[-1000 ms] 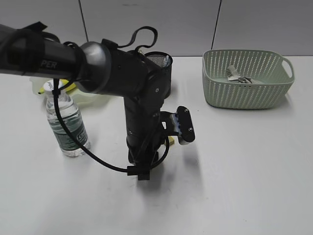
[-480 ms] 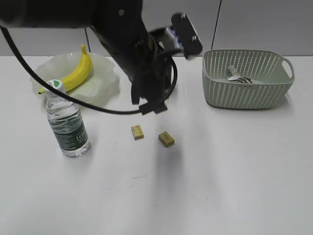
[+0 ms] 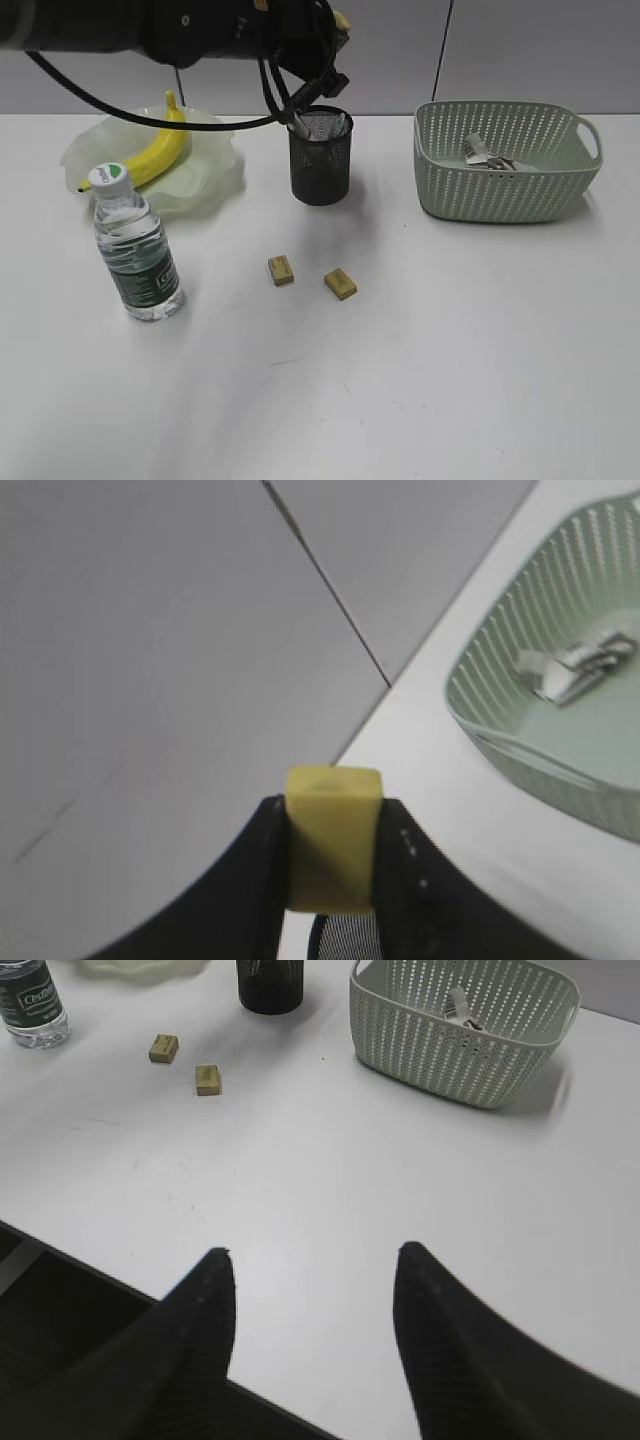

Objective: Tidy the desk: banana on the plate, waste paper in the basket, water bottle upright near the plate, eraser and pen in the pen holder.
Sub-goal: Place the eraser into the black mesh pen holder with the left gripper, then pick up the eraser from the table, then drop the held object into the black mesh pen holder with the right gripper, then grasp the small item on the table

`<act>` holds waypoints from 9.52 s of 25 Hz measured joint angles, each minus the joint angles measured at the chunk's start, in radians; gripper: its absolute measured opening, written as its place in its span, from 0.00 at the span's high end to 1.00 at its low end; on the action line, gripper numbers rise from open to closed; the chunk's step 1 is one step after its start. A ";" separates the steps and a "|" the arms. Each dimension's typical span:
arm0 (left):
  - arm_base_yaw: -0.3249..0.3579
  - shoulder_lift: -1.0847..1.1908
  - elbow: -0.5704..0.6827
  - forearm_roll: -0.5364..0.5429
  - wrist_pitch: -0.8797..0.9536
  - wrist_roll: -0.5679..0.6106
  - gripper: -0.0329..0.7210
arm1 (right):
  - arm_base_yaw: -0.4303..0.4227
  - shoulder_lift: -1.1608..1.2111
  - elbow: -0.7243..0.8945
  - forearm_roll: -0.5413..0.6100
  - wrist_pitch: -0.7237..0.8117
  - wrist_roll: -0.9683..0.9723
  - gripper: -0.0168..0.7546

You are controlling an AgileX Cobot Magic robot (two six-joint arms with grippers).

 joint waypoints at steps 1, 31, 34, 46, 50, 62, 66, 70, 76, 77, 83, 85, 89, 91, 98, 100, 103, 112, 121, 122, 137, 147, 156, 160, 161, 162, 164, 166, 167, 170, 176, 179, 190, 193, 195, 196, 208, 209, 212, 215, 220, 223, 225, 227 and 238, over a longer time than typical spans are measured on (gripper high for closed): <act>0.010 0.016 0.000 -0.025 -0.053 0.000 0.70 | 0.000 0.000 0.000 0.000 0.000 0.000 0.44; 0.028 0.188 0.002 -0.245 -0.267 -0.004 0.39 | 0.000 0.000 0.000 0.000 -0.001 0.000 0.44; 0.028 0.157 0.002 -0.245 -0.239 -0.004 0.38 | 0.000 0.000 0.000 0.000 -0.001 0.000 0.44; 0.028 -0.191 0.002 -0.229 0.314 -0.004 0.39 | 0.000 0.000 0.000 0.000 -0.001 0.000 0.44; 0.028 -0.313 0.002 -0.230 0.500 -0.004 0.44 | 0.000 0.000 0.000 -0.016 -0.001 0.000 0.44; 0.028 -0.659 0.036 -0.215 1.140 -0.072 0.48 | 0.000 0.000 0.000 -0.032 -0.004 0.000 0.44; 0.028 -0.811 0.171 -0.186 1.156 -0.088 0.49 | 0.000 0.024 0.000 -0.032 -0.006 0.000 0.44; 0.028 -0.986 0.346 -0.186 1.157 -0.131 0.49 | 0.000 0.066 -0.008 -0.032 -0.026 0.000 0.44; 0.028 -1.317 0.633 -0.185 1.158 -0.161 0.49 | 0.000 0.126 -0.020 -0.032 -0.113 0.000 0.44; 0.028 -1.363 0.682 -0.186 1.159 -0.161 0.49 | 0.000 0.141 -0.020 -0.028 -0.147 0.000 0.44; 0.028 -1.701 0.880 -0.188 1.143 -0.161 0.49 | 0.000 0.300 -0.041 -0.007 -0.348 0.000 0.44; 0.028 -1.790 0.927 -0.181 1.112 -0.165 0.49 | 0.000 0.386 -0.059 -0.007 -0.373 -0.008 0.44; 0.028 -1.915 0.955 -0.146 1.070 -0.215 0.50 | 0.000 0.618 -0.132 0.011 -0.379 -0.069 0.44; 0.028 -1.947 0.958 -0.130 1.062 -0.241 0.50 | 0.000 0.746 -0.196 0.030 -0.381 -0.080 0.44; 0.028 -1.948 0.958 -0.121 1.059 -0.252 0.50 | 0.005 1.234 -0.500 0.069 -0.326 -0.087 0.44; 0.028 -1.948 0.958 -0.121 1.059 -0.254 0.50 | 0.019 1.382 -0.599 0.070 -0.260 -0.088 0.44; 0.028 -1.948 0.958 -0.127 1.059 -0.263 0.50 | 0.065 1.580 -0.748 0.053 -0.156 -0.089 0.44; 0.028 -1.948 0.958 -0.129 1.059 -0.275 0.51 | 0.128 2.072 -1.185 0.039 0.095 -0.020 0.42; 0.028 -1.948 0.958 -0.129 1.059 -0.277 0.51 | 0.128 2.312 -1.352 0.053 0.163 0.021 0.31; 0.028 -1.948 0.958 -0.129 1.059 -0.278 0.51 | 0.128 2.324 -1.354 0.062 0.163 0.022 0.31; 0.028 -1.948 0.958 -0.129 1.059 -0.279 0.51 | 0.128 2.375 -1.357 0.115 0.097 0.025 0.32; 0.028 -1.948 0.958 -0.129 1.059 -0.281 0.51 | 0.128 2.413 -1.358 0.107 0.105 0.025 0.65; 0.028 -1.948 0.958 -0.129 1.059 -0.281 0.51 | 0.128 2.341 -1.360 0.077 0.147 0.025 0.72; 0.028 -1.948 0.958 -0.129 1.059 -0.281 0.51 | 0.128 2.204 -1.360 0.045 0.086 0.025 0.72; 0.028 -1.948 0.958 -0.129 1.059 -0.281 0.51 | 0.128 2.173 -1.360 0.029 0.059 0.025 0.72; 0.028 -1.948 0.958 -0.129 1.059 -0.281 0.51 | 0.128 2.141 -1.360 0.013 0.035 0.028 0.72; 0.028 -1.948 0.958 -0.129 1.059 -0.281 0.51 | 0.122 2.097 -1.360 -0.042 -0.028 0.055 0.72; 0.028 -1.948 0.958 -0.129 1.059 -0.281 0.51 | 0.108 2.075 -1.362 -0.076 -0.085 0.076 0.72; 0.028 -1.948 0.958 -0.129 1.059 -0.281 0.51 | 0.096 2.074 -1.363 -0.080 -0.117 0.082 0.72; 0.028 -1.948 0.958 -0.129 1.059 -0.281 0.51 | 0.065 2.083 -1.363 -0.080 -0.211 0.089 0.72; 0.028 -1.948 0.958 -0.129 1.059 -0.281 0.51 | 0.047 2.140 -1.363 -0.078 -0.409 0.091 0.72; 0.028 -1.948 0.958 -0.129 1.059 -0.281 0.51 | 0.047 2.189 -1.363 -0.076 -0.481 0.092 0.72; 0.028 -1.948 0.958 -0.129 1.059 -0.284 0.51 | 0.047 2.281 -1.363 -0.090 -0.607 0.099 0.70; 0.028 -1.948 0.958 -0.129 1.059 -0.284 0.51 | 0.047 2.285 -1.363 -0.092 -0.610 0.103 0.60; 0.028 -1.948 0.958 -0.129 1.059 -0.285 0.51 | 0.047 2.285 -1.363 -0.095 -0.610 0.107 0.52; 0.028 -1.948 0.958 -0.129 1.059 -0.285 0.51 | 0.047 2.285 -1.363 -0.096 -0.609 0.109 0.48; 0.028 -1.948 0.958 -0.129 1.059 -0.285 0.51 | 0.047 2.123 -1.363 -0.096 -0.281 0.112 0.35; 0.028 -1.948 0.958 -0.129 1.059 -0.285 0.51 | 0.047 2.102 -1.363 -0.096 -0.216 0.114 0.35; 0.028 -1.948 0.958 -0.129 1.059 -0.285 0.51 | 0.047 2.032 -1.363 -0.086 -0.036 0.111 0.35; 0.028 -1.948 0.958 -0.129 1.059 -0.285 0.51 | 0.047 1.966 -1.363 -0.072 0.111 0.075 0.35; 0.028 -1.948 0.958 -0.129 1.059 -0.285 0.51 | 0.047 1.835 -1.288 -0.040 0.164 0.048 0.35; 0.028 -1.948 0.958 -0.129 1.059 -0.285 0.51 | 0.047 1.723 -1.195 -0.016 0.166 0.044 0.34; 0.028 -1.948 0.958 -0.129 1.059 -0.285 0.51 | 0.048 1.633 -1.113 -0.007 0.166 0.043 0.34; 0.028 -1.948 0.958 -0.129 1.059 -0.285 0.51 | 0.048 1.544 -1.024 -0.003 0.166 0.043 0.34; 0.028 -1.948 0.958 -0.129 1.059 -0.285 0.51 | 0.048 0.964 -0.456 0.053 0.171 0.043 0.34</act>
